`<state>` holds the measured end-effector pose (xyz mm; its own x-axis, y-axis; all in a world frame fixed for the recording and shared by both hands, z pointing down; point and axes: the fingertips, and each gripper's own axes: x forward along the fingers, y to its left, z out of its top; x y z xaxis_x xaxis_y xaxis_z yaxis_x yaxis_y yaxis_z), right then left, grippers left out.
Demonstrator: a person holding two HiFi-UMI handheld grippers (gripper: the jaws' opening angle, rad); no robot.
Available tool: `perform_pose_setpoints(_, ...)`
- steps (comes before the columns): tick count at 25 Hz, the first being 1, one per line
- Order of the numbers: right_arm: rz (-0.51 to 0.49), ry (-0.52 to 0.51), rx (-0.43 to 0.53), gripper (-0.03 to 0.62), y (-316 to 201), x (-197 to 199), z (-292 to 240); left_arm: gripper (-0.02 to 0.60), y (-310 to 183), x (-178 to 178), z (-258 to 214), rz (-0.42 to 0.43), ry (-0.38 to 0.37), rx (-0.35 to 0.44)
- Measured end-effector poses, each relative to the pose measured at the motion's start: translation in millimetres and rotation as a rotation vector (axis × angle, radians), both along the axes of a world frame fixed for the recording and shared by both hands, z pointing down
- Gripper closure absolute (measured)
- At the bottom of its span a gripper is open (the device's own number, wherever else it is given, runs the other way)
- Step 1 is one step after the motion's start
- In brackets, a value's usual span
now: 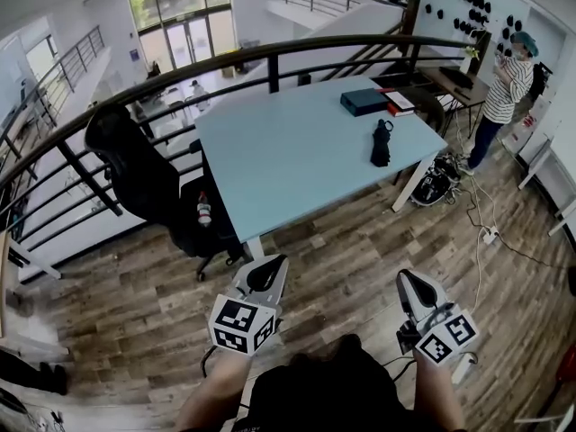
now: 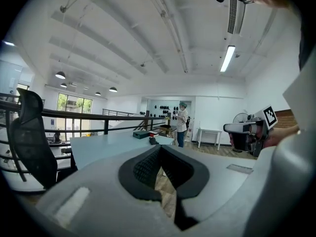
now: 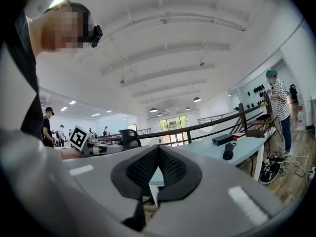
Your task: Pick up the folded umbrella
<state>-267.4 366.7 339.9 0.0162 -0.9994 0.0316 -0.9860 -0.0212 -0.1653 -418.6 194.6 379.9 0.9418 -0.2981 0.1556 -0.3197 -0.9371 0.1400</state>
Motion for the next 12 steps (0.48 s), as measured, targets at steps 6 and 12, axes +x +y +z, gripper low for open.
perform_pose_setpoints(6,0.01,-0.067,-0.026,0.594,-10,39,24,0.575,-10,40,19,0.017,-0.044,-0.032)
perform_pose_setpoints(12,0.007,-0.122,-0.064,0.592,-38,114,48,0.575,-39,113,32,0.007,-0.077,-0.062)
